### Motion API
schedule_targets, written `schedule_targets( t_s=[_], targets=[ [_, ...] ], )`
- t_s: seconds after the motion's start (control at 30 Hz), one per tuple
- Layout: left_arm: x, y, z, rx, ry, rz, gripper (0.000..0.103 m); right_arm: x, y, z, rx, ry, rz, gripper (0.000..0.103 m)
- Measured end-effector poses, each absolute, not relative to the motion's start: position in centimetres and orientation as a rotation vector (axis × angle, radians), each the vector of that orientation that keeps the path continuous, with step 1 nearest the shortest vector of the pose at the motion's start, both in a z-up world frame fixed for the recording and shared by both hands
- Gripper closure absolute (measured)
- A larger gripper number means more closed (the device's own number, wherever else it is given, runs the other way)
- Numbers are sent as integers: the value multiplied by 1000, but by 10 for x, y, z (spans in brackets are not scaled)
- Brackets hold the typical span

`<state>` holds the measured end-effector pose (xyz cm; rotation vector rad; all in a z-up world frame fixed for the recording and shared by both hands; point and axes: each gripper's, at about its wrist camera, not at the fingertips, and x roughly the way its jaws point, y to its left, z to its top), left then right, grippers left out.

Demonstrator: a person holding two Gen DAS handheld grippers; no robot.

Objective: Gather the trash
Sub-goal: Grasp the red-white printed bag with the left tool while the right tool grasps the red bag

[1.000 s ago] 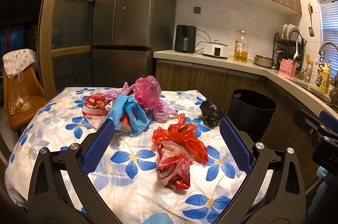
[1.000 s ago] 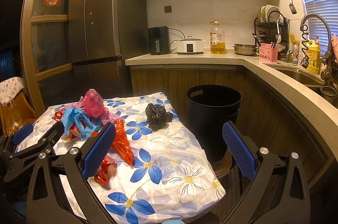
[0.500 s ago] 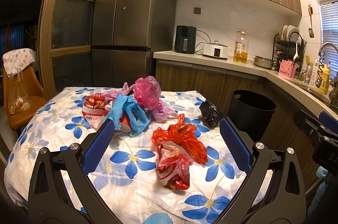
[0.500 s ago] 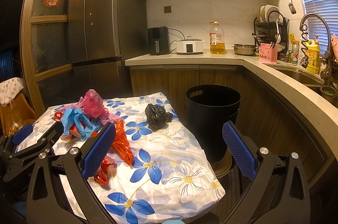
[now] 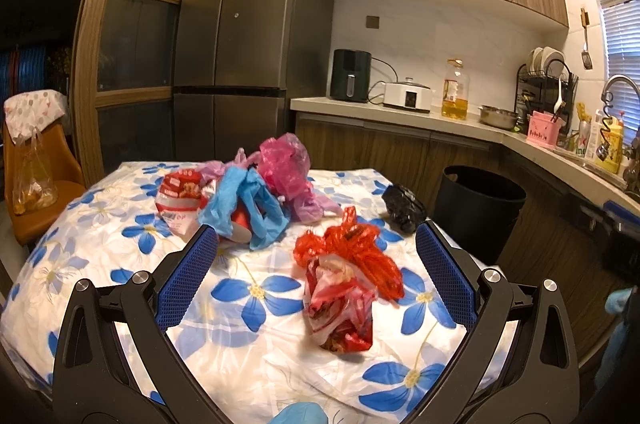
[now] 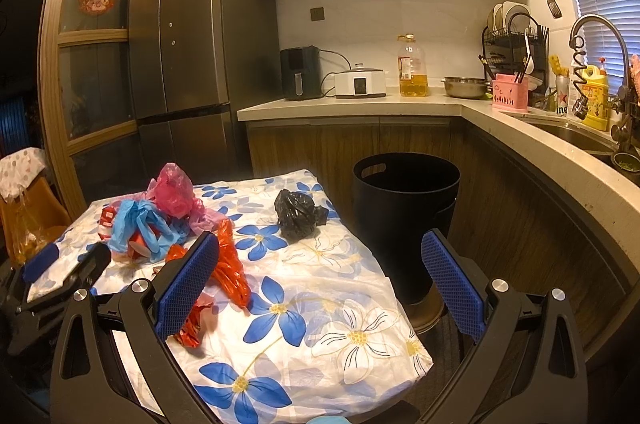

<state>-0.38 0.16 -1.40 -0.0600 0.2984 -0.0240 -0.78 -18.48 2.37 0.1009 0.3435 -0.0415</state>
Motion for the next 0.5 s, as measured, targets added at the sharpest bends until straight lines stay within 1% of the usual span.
schedule_targets(
  t_s=[0.2,0.4,0.5],
  targets=[
    [4,5,-50,-64,316,-33,6,2,-187,8,122,350,-23,5],
    [24,2,-72,-78,323,-54,11,11,-184,-8,115,338,-4,5],
    [41,0,-83,-89,357,-73,21,16,-182,-15,111,332,10,5]
  ],
)
